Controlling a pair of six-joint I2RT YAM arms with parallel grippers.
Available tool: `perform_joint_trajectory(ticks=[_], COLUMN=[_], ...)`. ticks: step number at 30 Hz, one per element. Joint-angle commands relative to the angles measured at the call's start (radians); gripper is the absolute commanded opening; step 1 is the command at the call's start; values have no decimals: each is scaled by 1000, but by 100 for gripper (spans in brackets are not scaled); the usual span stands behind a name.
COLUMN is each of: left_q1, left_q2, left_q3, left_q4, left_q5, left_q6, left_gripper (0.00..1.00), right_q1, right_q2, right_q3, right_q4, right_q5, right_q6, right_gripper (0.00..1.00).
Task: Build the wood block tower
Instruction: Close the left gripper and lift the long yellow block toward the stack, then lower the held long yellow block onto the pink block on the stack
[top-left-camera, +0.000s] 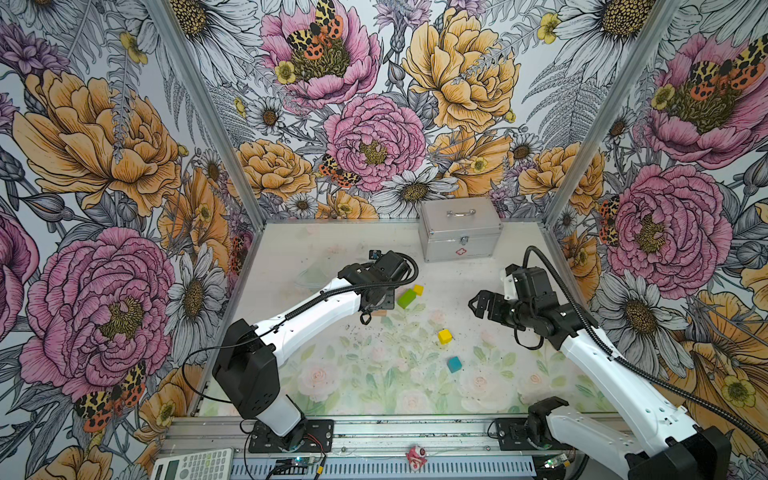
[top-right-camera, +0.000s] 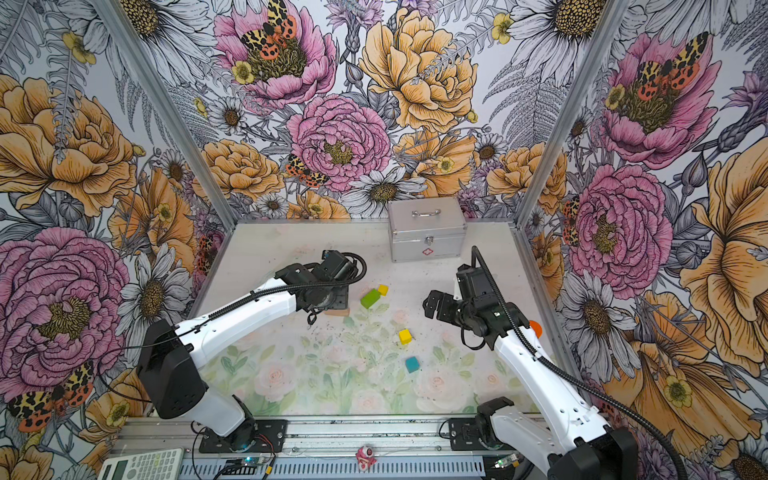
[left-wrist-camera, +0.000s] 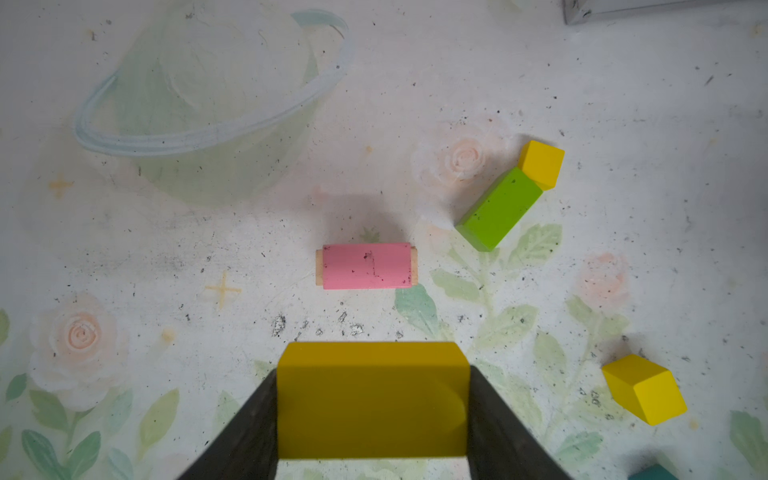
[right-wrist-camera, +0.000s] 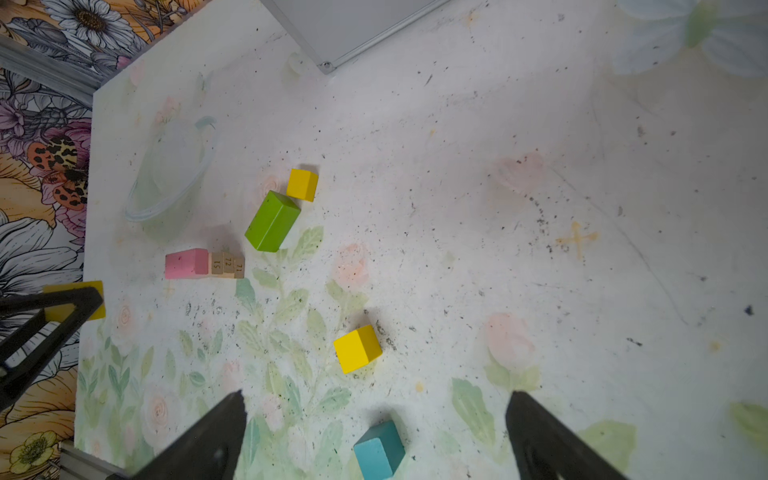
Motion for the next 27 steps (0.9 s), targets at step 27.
perform_joint_trajectory(ticks=[27], left_q1=[87], left_q2=[194], left_q3=[49], left_q4=[123], left_q5=[76], left_q6=[-19], left_gripper=[60], right_q1=[54], right_q2=[63], right_q3=[34], right_q4=[-2], right_q5=[154], right_q6=[-13], right_gripper=[100])
